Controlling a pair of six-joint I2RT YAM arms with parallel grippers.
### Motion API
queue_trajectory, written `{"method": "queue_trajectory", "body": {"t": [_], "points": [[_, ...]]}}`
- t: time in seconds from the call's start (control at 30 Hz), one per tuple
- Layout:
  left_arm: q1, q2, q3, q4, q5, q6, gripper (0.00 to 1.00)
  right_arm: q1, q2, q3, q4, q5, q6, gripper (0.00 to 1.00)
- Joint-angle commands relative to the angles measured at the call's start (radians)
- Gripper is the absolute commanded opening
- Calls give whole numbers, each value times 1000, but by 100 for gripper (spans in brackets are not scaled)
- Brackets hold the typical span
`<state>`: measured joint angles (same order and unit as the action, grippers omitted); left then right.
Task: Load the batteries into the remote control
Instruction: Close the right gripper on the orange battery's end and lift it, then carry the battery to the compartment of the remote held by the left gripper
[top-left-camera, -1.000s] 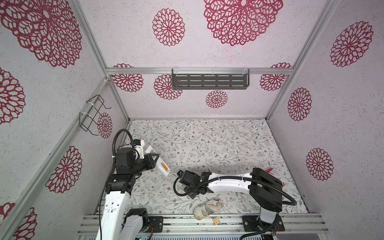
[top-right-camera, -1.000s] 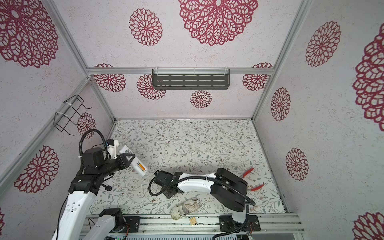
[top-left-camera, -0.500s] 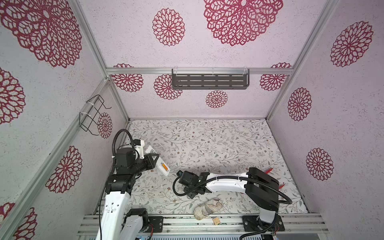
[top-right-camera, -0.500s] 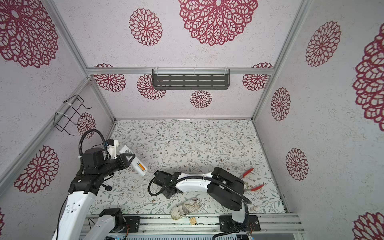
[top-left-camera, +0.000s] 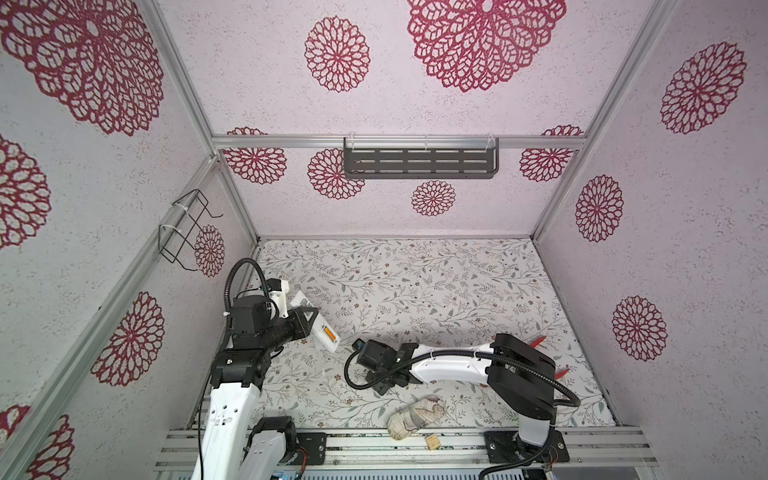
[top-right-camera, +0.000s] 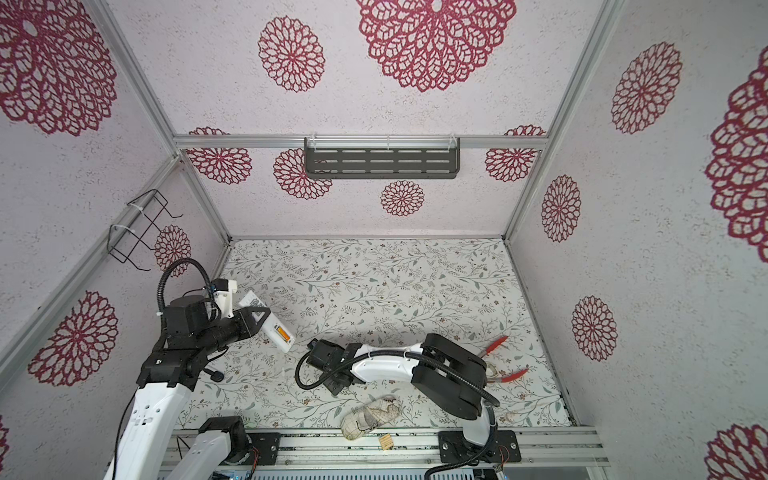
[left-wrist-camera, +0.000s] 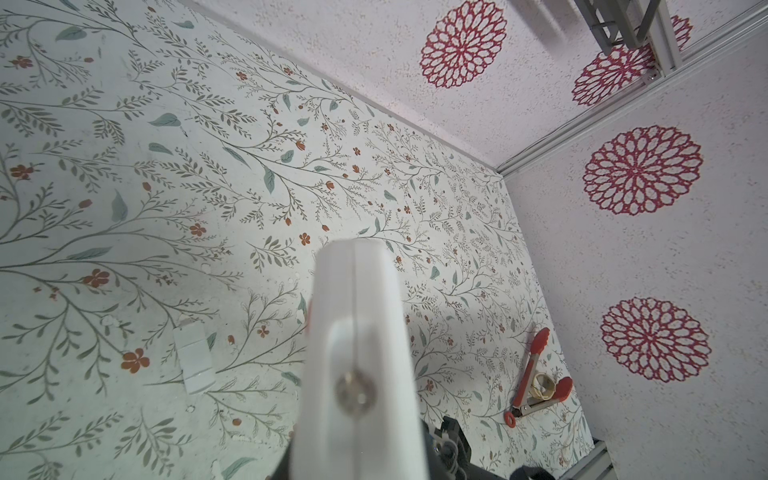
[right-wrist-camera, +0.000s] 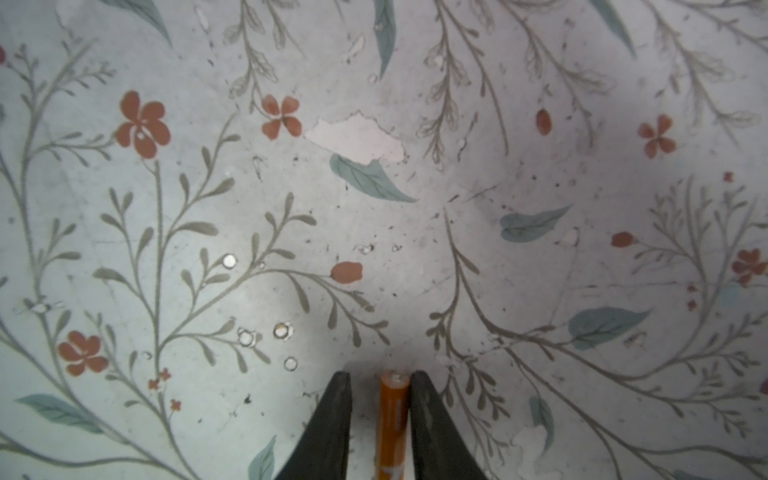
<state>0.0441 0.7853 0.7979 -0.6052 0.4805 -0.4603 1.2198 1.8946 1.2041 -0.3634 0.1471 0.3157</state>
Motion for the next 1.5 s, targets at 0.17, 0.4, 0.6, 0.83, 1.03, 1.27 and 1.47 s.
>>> {"method": "queue_trajectory", "body": {"t": [0.17, 0.4, 0.6, 0.83, 1.03, 1.27, 1.47], "points": [[-4, -11, 2, 21, 13, 17, 0, -6, 20, 26, -8, -10, 5, 24], [-6, -13, 1, 22, 12, 14, 0, -6, 15, 26, -11, -9, 5, 19], [-8, -9, -1, 27, 21, 8, 0, -6, -2, 16, 9, -5, 3, 16], [-24, 0, -9, 43, 40, -10, 0, -39, -73, -23, 76, 12, -27, 14], [-33, 14, -27, 76, 55, -52, 0, -51, -179, -71, 126, 21, -54, 13], [-47, 27, -134, 266, 154, -213, 0, -65, -362, -99, 204, -20, -137, 13], [-99, 11, -226, 426, 185, -302, 0, -72, -485, -141, 345, -96, -162, 13]]}}
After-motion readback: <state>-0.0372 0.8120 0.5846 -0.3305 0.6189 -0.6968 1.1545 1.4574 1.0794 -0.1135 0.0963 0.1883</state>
